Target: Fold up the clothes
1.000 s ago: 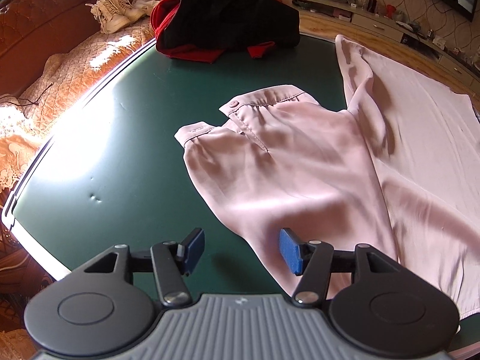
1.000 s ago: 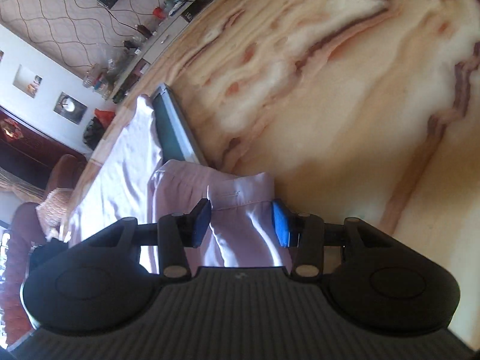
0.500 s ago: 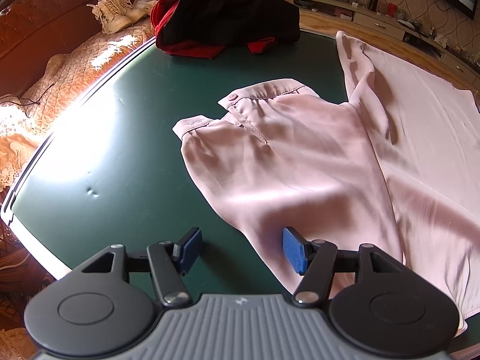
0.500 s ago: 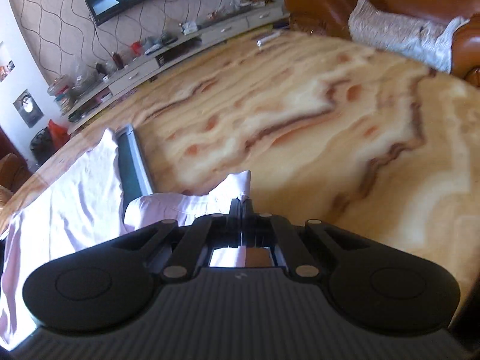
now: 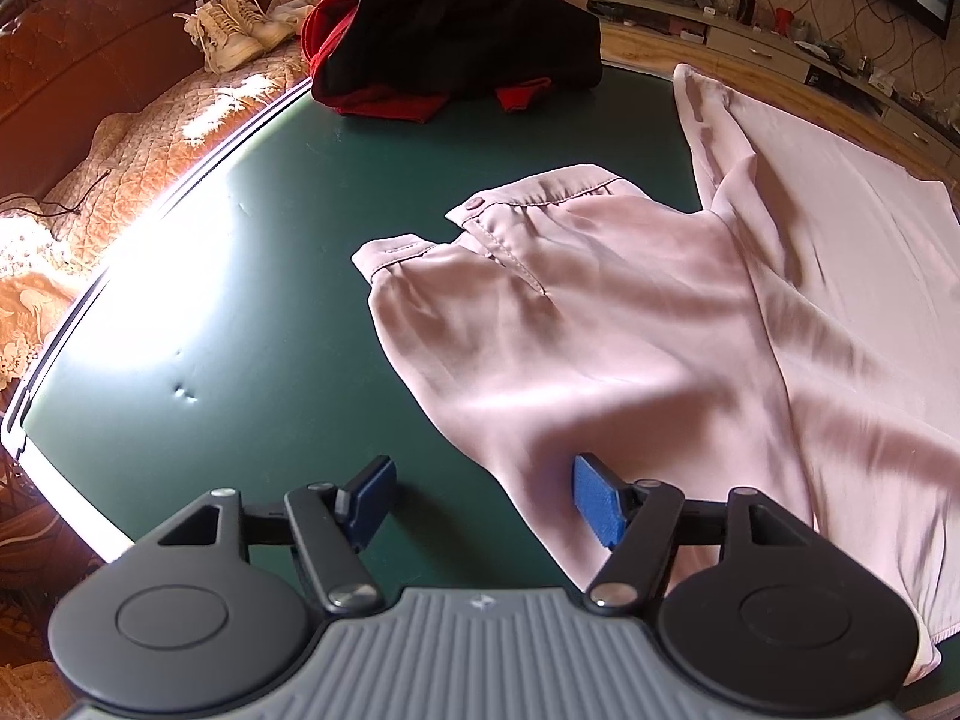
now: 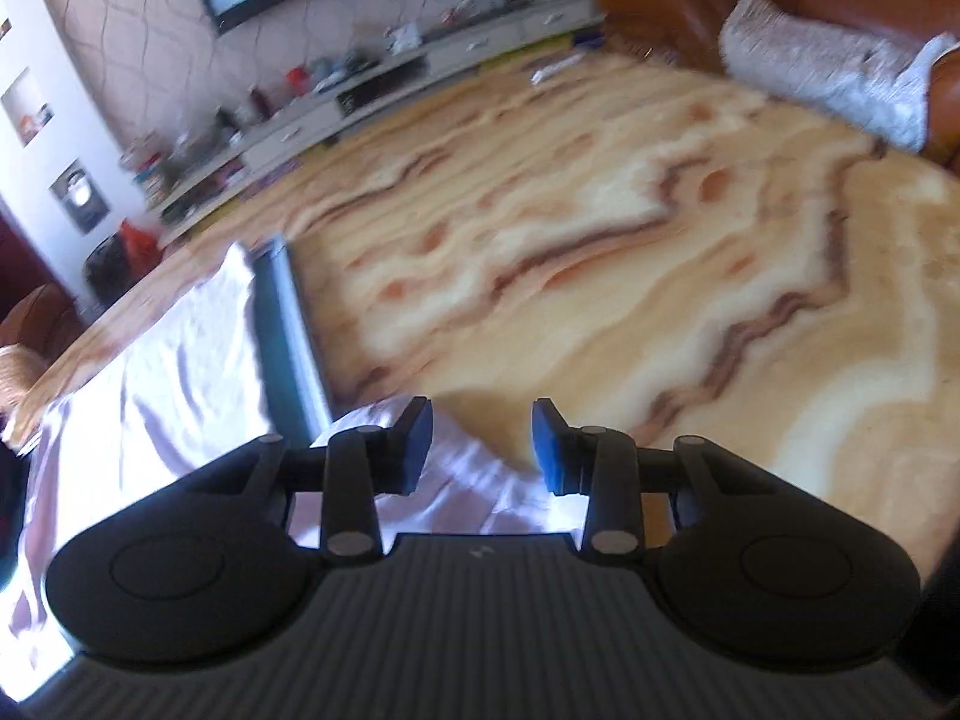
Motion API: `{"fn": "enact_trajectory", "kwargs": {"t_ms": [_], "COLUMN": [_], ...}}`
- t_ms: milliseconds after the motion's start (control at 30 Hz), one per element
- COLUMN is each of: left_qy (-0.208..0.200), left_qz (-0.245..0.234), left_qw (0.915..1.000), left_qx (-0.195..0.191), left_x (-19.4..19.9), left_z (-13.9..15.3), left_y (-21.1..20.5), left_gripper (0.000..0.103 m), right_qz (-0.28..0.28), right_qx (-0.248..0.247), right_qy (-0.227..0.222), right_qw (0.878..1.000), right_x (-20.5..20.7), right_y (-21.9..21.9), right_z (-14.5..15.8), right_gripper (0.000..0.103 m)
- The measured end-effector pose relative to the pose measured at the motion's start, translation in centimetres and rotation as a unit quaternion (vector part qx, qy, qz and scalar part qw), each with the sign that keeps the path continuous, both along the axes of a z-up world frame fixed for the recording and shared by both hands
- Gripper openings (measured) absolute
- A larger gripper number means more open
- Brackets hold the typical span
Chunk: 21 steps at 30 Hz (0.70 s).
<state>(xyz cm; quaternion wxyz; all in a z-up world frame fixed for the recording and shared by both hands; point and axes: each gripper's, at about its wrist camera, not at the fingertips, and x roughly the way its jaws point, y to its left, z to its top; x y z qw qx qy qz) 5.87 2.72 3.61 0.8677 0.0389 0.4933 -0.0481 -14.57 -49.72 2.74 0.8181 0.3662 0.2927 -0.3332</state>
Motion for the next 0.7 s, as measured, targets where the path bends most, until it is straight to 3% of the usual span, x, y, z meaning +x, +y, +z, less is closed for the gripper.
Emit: {"fn": "enact_trajectory", "kwargs": {"t_ms": [133,233,267,300,500,533,567,600,700], "left_qy": [-0.003,-0.004,-0.004,-0.004,-0.007,-0.007,-0.007,-0.007,-0.007], "left_qz": [0.000,-0.004,-0.004,-0.005,-0.005,-0.006,-0.006,-0.006,-0.009], "left_qw": [1.0000,1.0000,1.0000,1.0000,1.0000,1.0000,1.0000,1.0000,0.9999], "left_qx": [0.000,-0.001,-0.001,-0.002,-0.001,-0.001,-0.002,-0.002,-0.003], "left_x": [0.0,-0.1,-0.1,0.0,-0.1,-0.1,-0.1,-0.2,-0.3], "left_z": [-0.1,-0.1,-0.2,-0.2,-0.2,-0.2,-0.2,-0.2,-0.2], "left_y": [0.0,0.2,0.2,0.3,0.3,0.3,0.4,0.4,0.7], "left_gripper": [0.071,0.073,0.073,0.074,0.074,0.074,0.074,0.074,0.074], "right_qz": [0.009,-0.007,-0.018,-0.024,-0.060,-0.053,-0.046,-0.040,-0.038], "right_qx": [0.088,0.126,0.133,0.138,0.146,0.149,0.152,0.152,0.123], "right_qy": [-0.012,0.020,0.021,0.014,-0.081,-0.072,-0.057,-0.052,-0.060], "right_qw": [0.996,0.992,0.991,0.990,0.984,0.985,0.986,0.986,0.990], "right_x": [3.8,6.3,6.7,7.0,7.3,7.7,8.2,8.2,6.5], "right_y": [-1.6,-2.3,-2.5,-2.6,-3.5,-3.7,-4.1,-4.4,-5.2], "right_z": [-1.6,-3.0,-3.3,-3.5,-3.6,-3.8,-4.0,-4.1,-3.4], "right_gripper": [0.043,0.040,0.017,0.004,0.007,0.010,0.024,0.029,0.030]}}
